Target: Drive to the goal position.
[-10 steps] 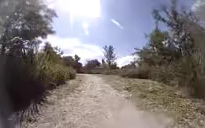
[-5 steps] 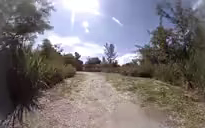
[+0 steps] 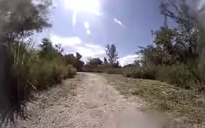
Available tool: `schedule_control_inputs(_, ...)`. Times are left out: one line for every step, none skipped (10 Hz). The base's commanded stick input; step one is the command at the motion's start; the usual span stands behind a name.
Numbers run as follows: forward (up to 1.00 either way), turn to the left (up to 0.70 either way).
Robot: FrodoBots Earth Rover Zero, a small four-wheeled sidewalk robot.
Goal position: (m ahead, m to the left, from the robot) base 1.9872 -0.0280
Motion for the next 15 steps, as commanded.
schedule_control_inputs(0.7, 0.0)
schedule_control_inputs(0.7, 0.0)
schedule_control_inputs(0.7, 0.0)
schedule_control_inputs(0.7, 0.0)
schedule_control_inputs(0.7, 0.0)
schedule_control_inputs(0.7, 0.06)
schedule_control_inputs(0.7, 0.27)
schedule_control_inputs(0.7, 0.27)
schedule_control_inputs(0.7, 0.0)
schedule_control_inputs(0.7, 0.0)
schedule_control_inputs(0.7, 0.0)
schedule_control_inputs(0.7, 0.0)
schedule_control_inputs(0.7, 0.0)
schedule_control_inputs(0.7, 0.0)
schedule_control_inputs(0.7, 0.0)
